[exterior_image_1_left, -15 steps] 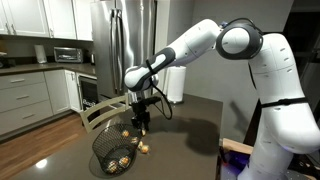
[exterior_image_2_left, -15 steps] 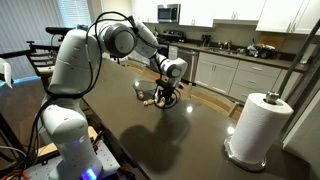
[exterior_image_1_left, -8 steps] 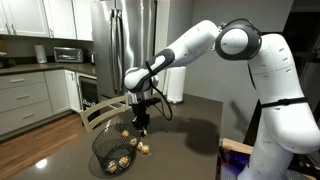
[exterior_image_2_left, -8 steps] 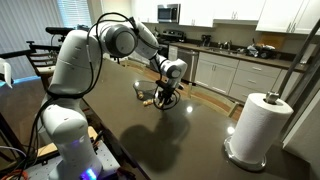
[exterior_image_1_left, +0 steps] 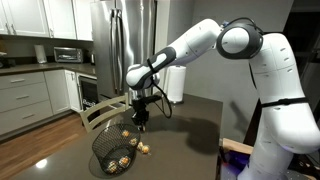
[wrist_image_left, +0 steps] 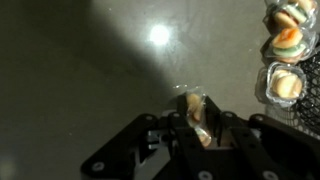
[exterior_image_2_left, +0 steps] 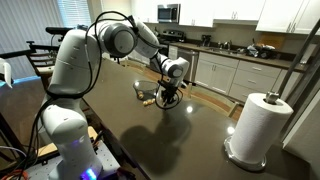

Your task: Move the black basket to the left then move one object on the counter to the right

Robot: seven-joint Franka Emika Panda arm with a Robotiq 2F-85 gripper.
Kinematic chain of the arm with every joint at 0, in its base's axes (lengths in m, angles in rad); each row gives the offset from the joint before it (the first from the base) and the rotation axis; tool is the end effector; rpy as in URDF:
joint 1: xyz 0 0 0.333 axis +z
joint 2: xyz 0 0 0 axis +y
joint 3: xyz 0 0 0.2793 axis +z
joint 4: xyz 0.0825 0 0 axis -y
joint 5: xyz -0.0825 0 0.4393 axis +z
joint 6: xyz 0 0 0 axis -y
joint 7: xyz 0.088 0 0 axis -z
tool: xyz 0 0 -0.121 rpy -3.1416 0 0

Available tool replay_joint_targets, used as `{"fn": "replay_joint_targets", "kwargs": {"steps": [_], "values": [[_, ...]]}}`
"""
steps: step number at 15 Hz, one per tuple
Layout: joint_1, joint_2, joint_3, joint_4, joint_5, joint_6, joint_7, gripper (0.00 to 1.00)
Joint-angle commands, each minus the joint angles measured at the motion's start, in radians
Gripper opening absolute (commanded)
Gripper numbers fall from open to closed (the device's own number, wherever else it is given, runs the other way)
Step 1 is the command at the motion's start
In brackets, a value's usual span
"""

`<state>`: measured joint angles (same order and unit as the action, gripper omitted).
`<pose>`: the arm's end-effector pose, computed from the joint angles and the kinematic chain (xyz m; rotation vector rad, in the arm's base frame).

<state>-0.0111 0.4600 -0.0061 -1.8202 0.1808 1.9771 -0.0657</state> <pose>0.6338 0.0028 0.1822 -2.9452 0.0711 0.4395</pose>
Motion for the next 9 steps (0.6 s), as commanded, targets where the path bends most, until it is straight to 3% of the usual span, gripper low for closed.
{"fn": "replay_joint_targets", "kwargs": {"steps": [1,9], "values": [[-0.017,-0.084,-0.008,-0.04,-0.003,0.043,0.03,0.05],[-0.047,-0.179,-0.069,-0.075,-0.013,0.11,0.125,0.05]]}}
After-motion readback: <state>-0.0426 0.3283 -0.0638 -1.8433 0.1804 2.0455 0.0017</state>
